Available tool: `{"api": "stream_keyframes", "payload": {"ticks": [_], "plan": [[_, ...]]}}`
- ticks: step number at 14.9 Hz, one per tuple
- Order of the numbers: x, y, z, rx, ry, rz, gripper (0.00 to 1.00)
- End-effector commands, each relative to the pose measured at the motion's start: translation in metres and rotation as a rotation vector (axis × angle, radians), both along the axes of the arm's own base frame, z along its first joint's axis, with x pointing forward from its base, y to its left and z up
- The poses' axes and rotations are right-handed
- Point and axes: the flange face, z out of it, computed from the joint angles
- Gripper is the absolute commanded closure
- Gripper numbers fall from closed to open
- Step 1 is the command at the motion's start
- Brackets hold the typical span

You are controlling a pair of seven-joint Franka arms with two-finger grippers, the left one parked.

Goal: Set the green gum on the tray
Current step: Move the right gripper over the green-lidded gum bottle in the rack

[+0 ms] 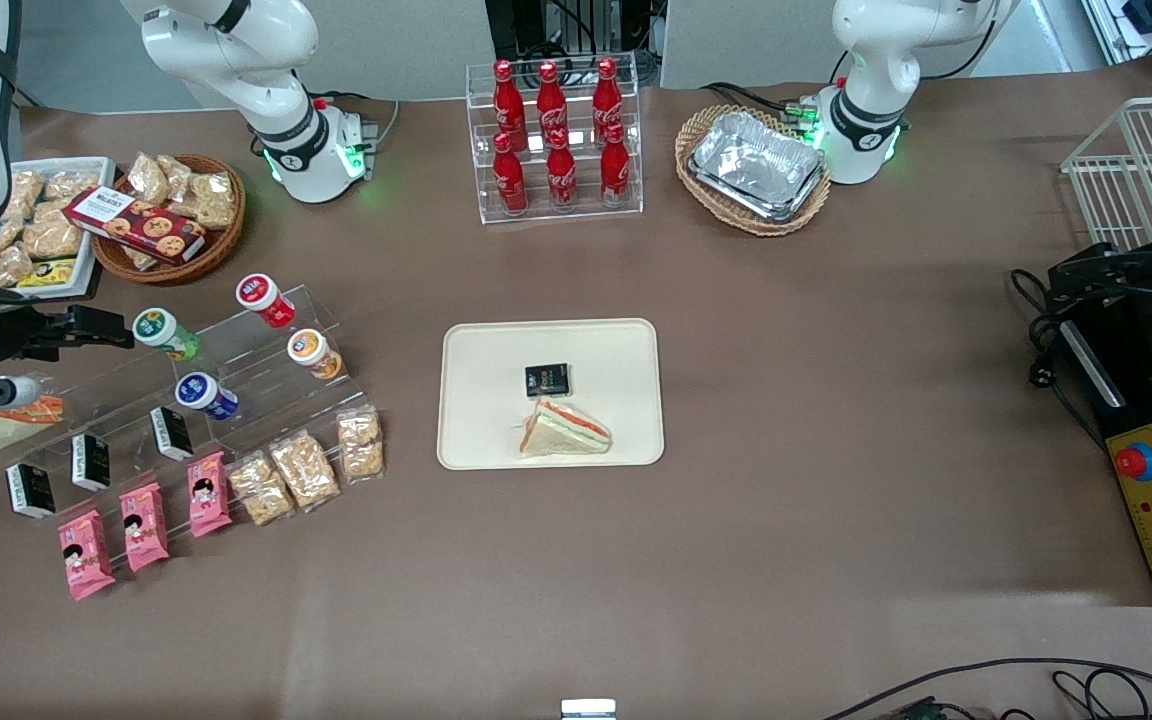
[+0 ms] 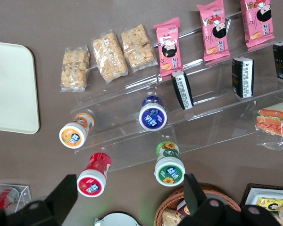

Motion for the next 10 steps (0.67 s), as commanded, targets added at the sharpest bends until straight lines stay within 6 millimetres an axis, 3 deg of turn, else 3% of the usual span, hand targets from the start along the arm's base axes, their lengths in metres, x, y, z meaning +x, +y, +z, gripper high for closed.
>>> {"api": "stream_keyframes", "payload": {"ticks": [1,7,10], "plan": [[0.007,0.001,0.007,0.001,-0.015,-0.003,0.00],[0.007,0.002,0.007,0.005,-0.014,-0.003,0.00],[-0.004,0.010,0.005,0.009,0.013,-0.003,0.00]]}}
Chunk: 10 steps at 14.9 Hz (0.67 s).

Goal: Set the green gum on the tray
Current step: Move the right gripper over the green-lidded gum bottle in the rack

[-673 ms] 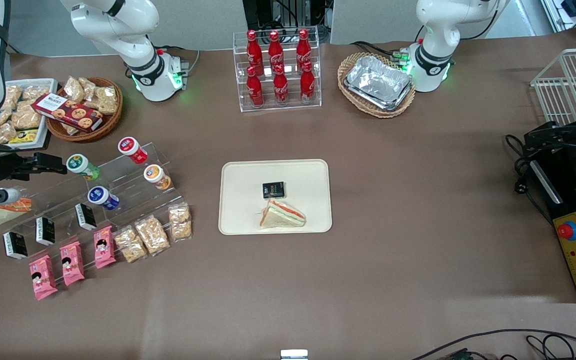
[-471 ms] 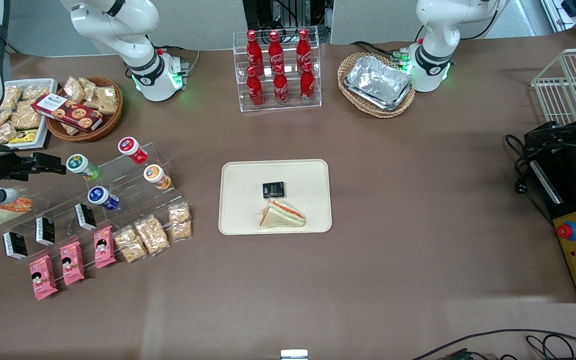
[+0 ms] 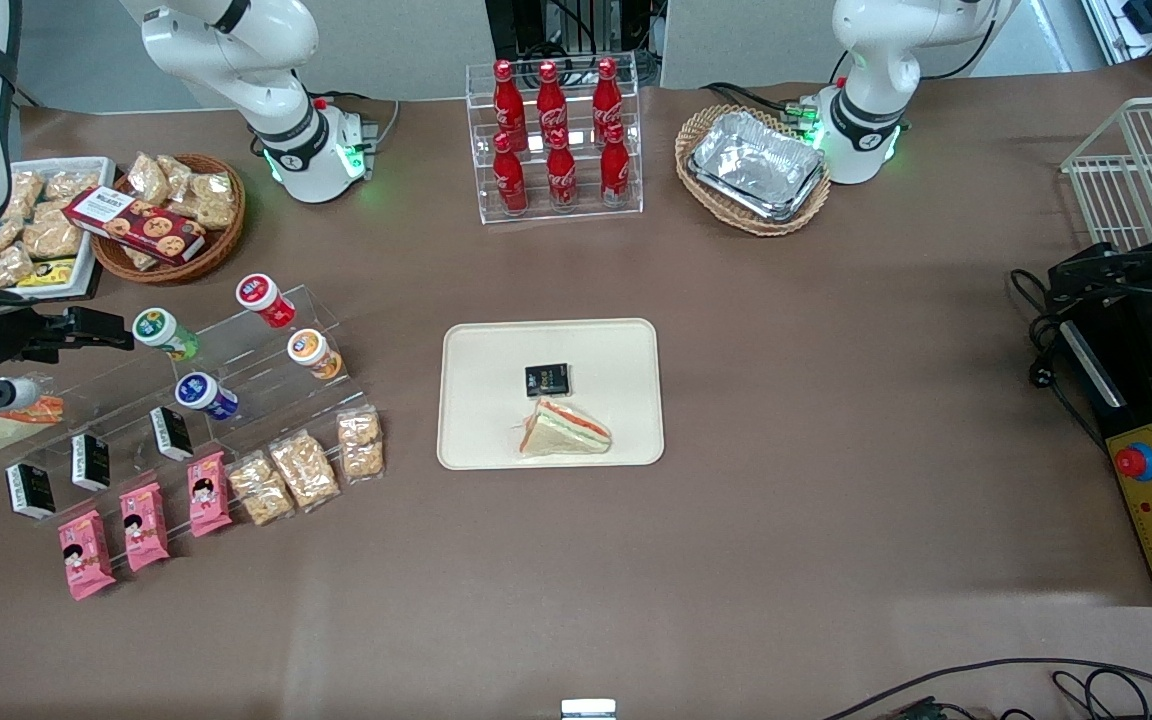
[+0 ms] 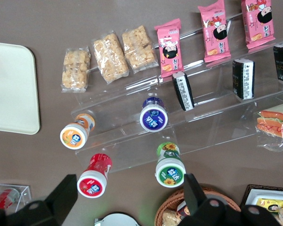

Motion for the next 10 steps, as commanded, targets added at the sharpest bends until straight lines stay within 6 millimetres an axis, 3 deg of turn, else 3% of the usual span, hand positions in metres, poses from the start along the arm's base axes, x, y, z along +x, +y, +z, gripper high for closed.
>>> {"api": "stream_keyframes", "payload": {"ticks": [1,4,7,10], "plan": [[-0.014,0.010,0.004,0.002,0.019,-0.039,0.00],[-0.048,0.013,0.001,0.001,-0.035,-0.053,0.00],[-0.085,0.008,0.019,0.012,-0.080,-0.045,0.00],[-0.092,0.000,0.014,-0.020,-0.086,-0.026,0.00]]}}
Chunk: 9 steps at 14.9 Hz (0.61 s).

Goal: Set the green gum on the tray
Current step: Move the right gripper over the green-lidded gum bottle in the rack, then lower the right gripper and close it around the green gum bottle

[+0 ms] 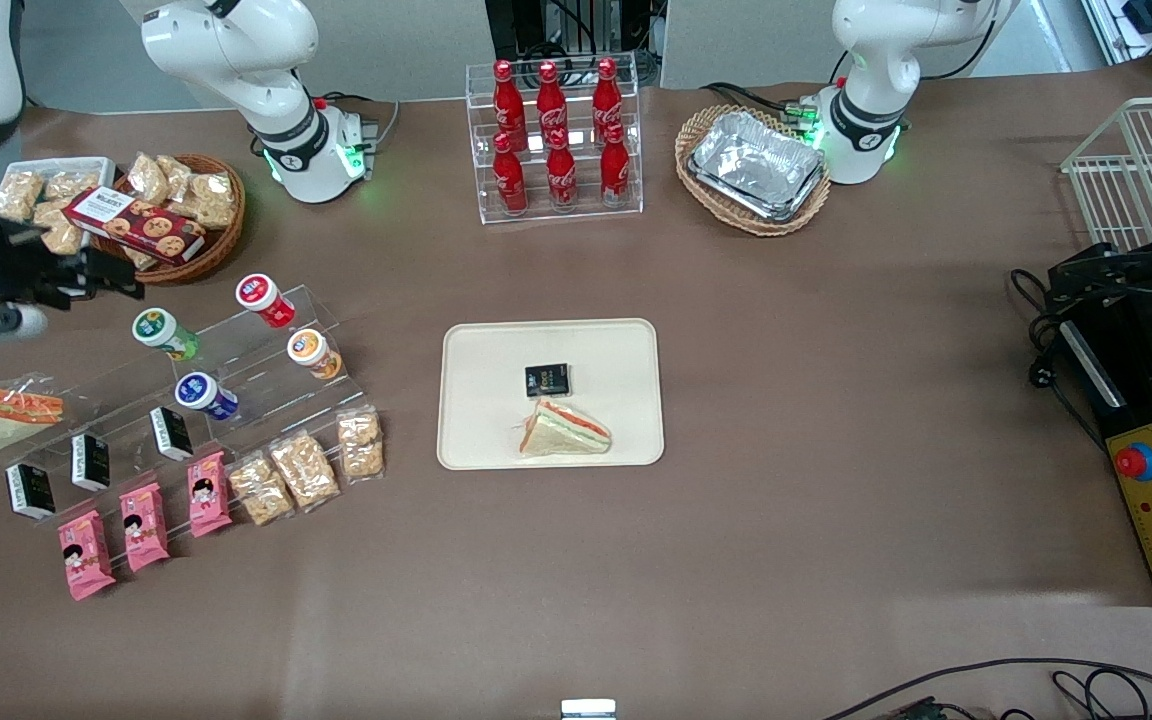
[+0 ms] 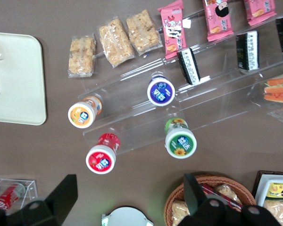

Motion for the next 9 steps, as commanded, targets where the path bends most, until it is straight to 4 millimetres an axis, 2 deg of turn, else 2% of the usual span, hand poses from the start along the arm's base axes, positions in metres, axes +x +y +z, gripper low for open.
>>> {"api": "stream_keyframes", "payload": {"ticks": [1,2,4,7,9], "plan": [[-0.022,-0.010,-0.011,-0.033,-0.045,0.027,0.00],[-0.029,-0.014,-0.019,-0.043,-0.067,0.057,0.00],[-0.047,-0.034,-0.045,-0.027,-0.119,0.088,0.00],[-0.055,-0.057,-0.082,-0.006,-0.125,0.122,0.00],[-0.059,-0.063,-0.103,0.001,-0.143,0.154,0.00]]}}
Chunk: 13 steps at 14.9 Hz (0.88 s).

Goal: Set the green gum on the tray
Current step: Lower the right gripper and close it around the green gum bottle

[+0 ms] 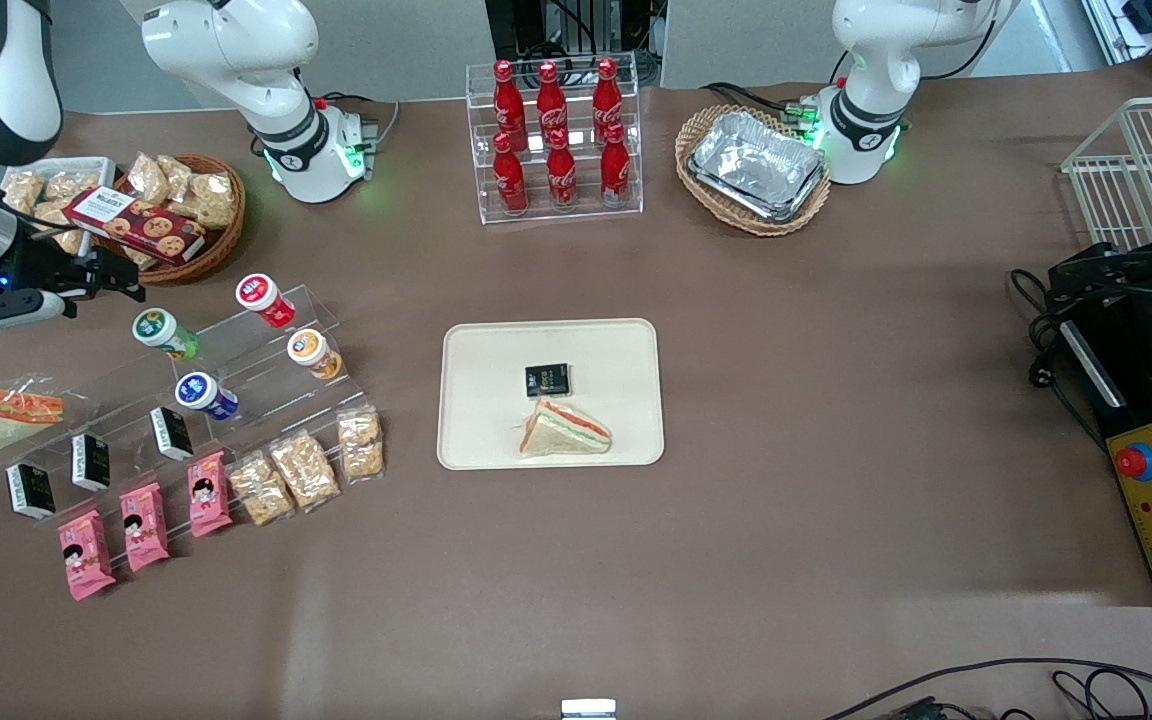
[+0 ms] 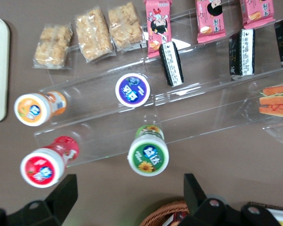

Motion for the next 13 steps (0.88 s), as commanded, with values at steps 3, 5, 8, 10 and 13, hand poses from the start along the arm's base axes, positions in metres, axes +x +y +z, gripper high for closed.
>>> {"api": "stream_keyframes", "payload": {"ticks": [3,5,8,10,13], "plan": [[-0.021,-0.004,-0.045,-0.001,-0.026,0.056,0.00],[-0.022,-0.002,-0.057,-0.005,-0.027,0.059,0.00],[-0.018,-0.003,-0.077,-0.012,-0.026,0.068,0.00],[-0.016,-0.004,-0.087,-0.017,-0.035,0.074,0.00],[-0.014,-0.010,-0.099,-0.024,-0.035,0.075,0.00]]}}
